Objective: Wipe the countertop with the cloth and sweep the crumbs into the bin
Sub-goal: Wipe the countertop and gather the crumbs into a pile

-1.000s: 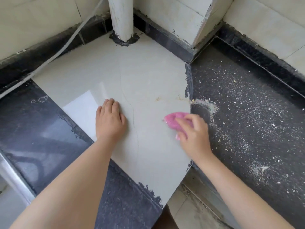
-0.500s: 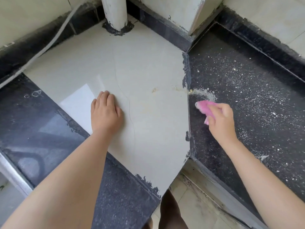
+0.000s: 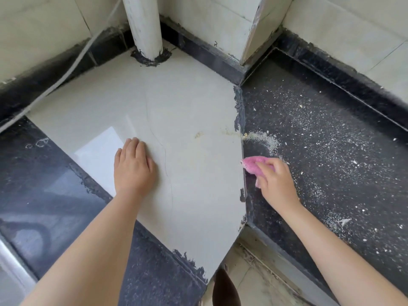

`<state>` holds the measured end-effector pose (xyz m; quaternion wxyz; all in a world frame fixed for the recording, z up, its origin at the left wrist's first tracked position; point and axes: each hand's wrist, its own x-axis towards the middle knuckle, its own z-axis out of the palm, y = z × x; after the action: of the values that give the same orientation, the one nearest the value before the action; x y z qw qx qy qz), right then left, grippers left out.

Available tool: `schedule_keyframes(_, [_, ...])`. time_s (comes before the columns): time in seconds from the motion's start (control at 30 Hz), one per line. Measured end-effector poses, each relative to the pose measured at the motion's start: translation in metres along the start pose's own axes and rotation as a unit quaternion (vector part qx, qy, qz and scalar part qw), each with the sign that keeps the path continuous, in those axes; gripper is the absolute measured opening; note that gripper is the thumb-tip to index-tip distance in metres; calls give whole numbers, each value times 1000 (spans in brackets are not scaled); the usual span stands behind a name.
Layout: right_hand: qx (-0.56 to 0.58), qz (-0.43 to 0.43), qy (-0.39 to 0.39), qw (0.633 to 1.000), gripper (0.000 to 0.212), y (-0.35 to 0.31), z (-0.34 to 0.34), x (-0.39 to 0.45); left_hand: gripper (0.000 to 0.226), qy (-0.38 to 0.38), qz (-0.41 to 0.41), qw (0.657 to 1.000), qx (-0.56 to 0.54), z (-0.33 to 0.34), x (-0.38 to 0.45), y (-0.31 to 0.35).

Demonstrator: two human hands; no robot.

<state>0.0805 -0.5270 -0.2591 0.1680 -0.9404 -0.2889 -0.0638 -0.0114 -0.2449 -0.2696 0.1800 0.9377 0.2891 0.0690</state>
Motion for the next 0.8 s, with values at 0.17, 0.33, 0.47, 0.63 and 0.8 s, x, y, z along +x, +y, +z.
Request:
schedule_keyframes(0.17, [45, -22, 49, 998, 39, -38, 3, 37, 50, -9, -3, 1000, 0, 1, 2, -1])
schedule_keyframes(0.33, [78, -95, 27, 992, 30, -125, 50, 83, 52, -7, -7, 1000, 3, 1, 4, -1])
schedule_keyframes(0.47, [54, -51, 2, 997, 42, -152, 72, 111, 50, -8, -8, 1000, 11, 3, 7, -4])
schedule_keyframes(0.63, [26, 95, 48, 994, 44, -120, 65, 116, 53, -1, -1, 1000, 11, 4, 6, -4])
schedule_keyframes(0.8, [20, 250, 32, 967, 47, -53, 36, 71, 52, -11, -2, 1000, 12, 3, 6, -4])
